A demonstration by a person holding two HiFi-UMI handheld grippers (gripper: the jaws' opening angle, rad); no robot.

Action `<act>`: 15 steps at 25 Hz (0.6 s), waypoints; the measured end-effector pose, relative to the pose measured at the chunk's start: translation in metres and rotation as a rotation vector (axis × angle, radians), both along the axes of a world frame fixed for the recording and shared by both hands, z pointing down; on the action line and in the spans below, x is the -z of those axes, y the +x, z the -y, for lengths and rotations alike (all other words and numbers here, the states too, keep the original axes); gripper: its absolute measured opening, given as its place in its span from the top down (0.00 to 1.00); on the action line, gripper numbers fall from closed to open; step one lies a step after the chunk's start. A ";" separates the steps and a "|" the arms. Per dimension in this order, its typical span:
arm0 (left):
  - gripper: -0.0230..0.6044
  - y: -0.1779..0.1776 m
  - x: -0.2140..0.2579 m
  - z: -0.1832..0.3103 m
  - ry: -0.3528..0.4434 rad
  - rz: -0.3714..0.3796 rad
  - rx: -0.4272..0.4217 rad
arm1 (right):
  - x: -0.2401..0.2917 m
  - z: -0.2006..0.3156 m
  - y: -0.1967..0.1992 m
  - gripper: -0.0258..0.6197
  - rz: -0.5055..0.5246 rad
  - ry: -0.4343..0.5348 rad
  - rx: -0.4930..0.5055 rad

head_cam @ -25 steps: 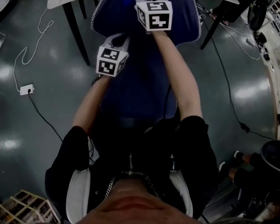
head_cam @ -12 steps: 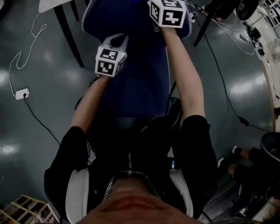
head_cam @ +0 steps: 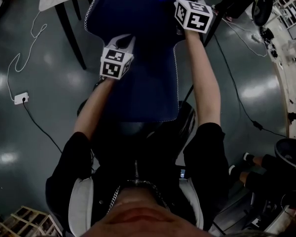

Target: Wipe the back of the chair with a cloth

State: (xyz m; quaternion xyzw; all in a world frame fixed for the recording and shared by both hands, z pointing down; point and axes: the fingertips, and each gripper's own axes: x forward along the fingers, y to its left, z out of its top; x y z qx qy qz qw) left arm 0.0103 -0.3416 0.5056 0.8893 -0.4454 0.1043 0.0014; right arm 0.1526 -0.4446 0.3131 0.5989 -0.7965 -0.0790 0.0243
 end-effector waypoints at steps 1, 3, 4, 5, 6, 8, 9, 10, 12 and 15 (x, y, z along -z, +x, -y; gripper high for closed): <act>0.95 0.000 -0.001 0.000 -0.001 -0.002 0.000 | 0.000 -0.001 0.004 0.81 0.009 -0.001 -0.010; 0.95 0.000 -0.002 0.000 -0.003 -0.006 -0.001 | 0.002 -0.006 0.005 0.81 0.033 0.009 -0.012; 0.95 -0.001 -0.004 0.000 -0.006 -0.005 -0.002 | 0.005 -0.010 0.002 0.81 0.047 0.023 0.002; 0.95 -0.003 -0.005 -0.001 -0.009 0.000 -0.002 | 0.009 -0.015 -0.004 0.81 0.057 0.039 0.023; 0.95 -0.005 -0.006 -0.001 -0.012 0.004 -0.001 | 0.013 -0.019 -0.011 0.81 0.061 0.057 0.047; 0.95 -0.007 -0.007 -0.001 -0.014 0.008 0.004 | 0.023 -0.029 -0.031 0.81 0.058 0.085 0.103; 0.95 -0.008 -0.008 -0.001 -0.014 0.008 0.005 | 0.027 -0.034 -0.043 0.81 0.056 0.090 0.141; 0.95 -0.009 -0.009 -0.002 -0.014 0.009 0.008 | 0.028 -0.038 -0.057 0.81 0.057 0.085 0.189; 0.95 -0.013 -0.010 -0.002 -0.016 0.008 0.016 | 0.029 -0.048 -0.091 0.81 0.063 0.061 0.306; 0.95 -0.021 -0.010 -0.004 -0.019 0.006 0.030 | 0.027 -0.061 -0.143 0.81 0.058 0.038 0.461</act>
